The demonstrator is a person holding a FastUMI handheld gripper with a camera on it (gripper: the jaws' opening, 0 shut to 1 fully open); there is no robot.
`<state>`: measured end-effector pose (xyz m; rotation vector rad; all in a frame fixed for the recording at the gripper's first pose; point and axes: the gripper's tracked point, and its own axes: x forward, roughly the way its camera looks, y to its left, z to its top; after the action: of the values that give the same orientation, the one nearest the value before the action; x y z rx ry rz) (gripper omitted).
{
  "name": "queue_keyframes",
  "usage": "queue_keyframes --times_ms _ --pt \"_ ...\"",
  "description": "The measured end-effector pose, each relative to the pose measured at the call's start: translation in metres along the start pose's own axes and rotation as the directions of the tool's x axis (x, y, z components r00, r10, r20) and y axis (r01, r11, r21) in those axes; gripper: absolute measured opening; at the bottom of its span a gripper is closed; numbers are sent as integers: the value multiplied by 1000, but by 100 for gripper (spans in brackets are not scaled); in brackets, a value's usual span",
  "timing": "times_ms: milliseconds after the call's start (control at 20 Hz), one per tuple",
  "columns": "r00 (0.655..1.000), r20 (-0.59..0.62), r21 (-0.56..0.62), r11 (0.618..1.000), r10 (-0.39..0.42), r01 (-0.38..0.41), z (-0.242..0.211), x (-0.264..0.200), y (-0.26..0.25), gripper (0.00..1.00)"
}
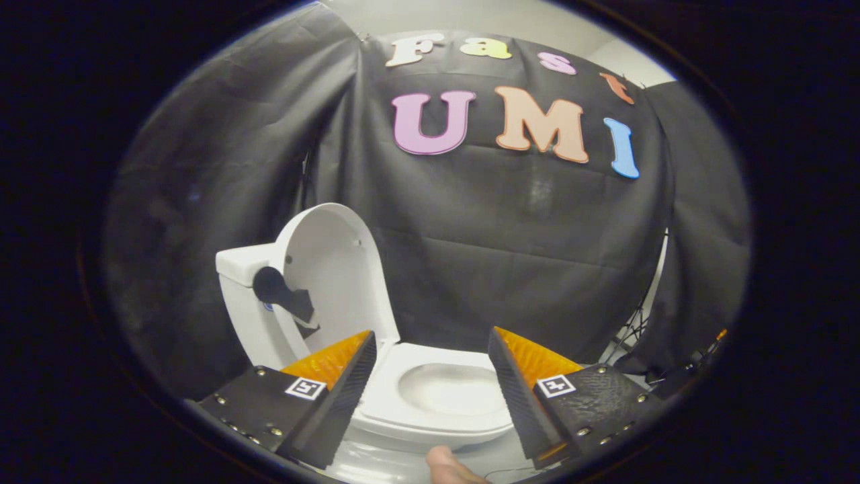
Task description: Open the toilet lid.
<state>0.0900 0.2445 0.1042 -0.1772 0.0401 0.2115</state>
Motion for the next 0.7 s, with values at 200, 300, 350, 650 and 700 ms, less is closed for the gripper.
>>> queue_keyframes --times_ms 200,300,350,650,700 --pt "1000 5 71 997 -10 9 -2 -4 -37 98" --pt "1000 3 133 991 0 0 -6 -3 -53 98" --pt "1000 3 133 991 -17 16 -7 -2 -64 98" --pt "997 23 95 993 -74 72 -15 5 -103 98" --pt "997 19 99 992 -79 77 -17 6 -106 99"
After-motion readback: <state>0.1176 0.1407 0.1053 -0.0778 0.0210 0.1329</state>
